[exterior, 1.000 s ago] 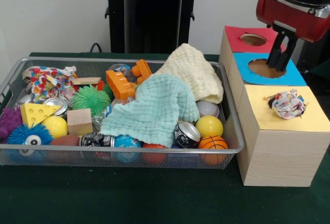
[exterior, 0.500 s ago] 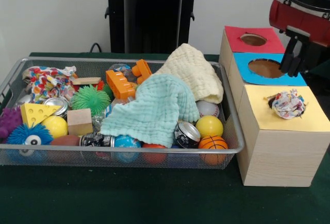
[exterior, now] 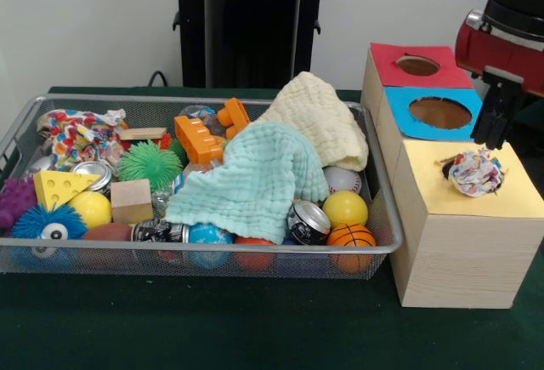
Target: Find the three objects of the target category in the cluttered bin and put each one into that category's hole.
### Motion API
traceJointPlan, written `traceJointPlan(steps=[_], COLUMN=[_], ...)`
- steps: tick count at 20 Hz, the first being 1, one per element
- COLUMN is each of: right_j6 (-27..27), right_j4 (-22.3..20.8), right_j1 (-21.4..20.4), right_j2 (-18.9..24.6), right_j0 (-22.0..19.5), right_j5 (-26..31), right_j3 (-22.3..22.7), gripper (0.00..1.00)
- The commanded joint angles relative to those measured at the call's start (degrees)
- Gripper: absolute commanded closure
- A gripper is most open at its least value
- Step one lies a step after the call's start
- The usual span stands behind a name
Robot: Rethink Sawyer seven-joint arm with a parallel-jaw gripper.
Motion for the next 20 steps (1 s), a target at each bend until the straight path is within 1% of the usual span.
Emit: traceJointPlan(steps=[1,9,12,20], right_j6=[11.8,10.8,10.0,11.1], right_j4=[0.7,0.0,0.3,2.0], right_j1=[3.7,4.5,4.9,5.3], right_j2=[2.0,1.2,2.1,3.4], right_j0=[-0.6,-0.6,-1.4,-1.0], right_j5=[-4.2,-5.2,-6.2,-7.9], right_j3=[8.0,8.8,9.6,11.1], gripper=[1.00,1.00,1.00,1.00])
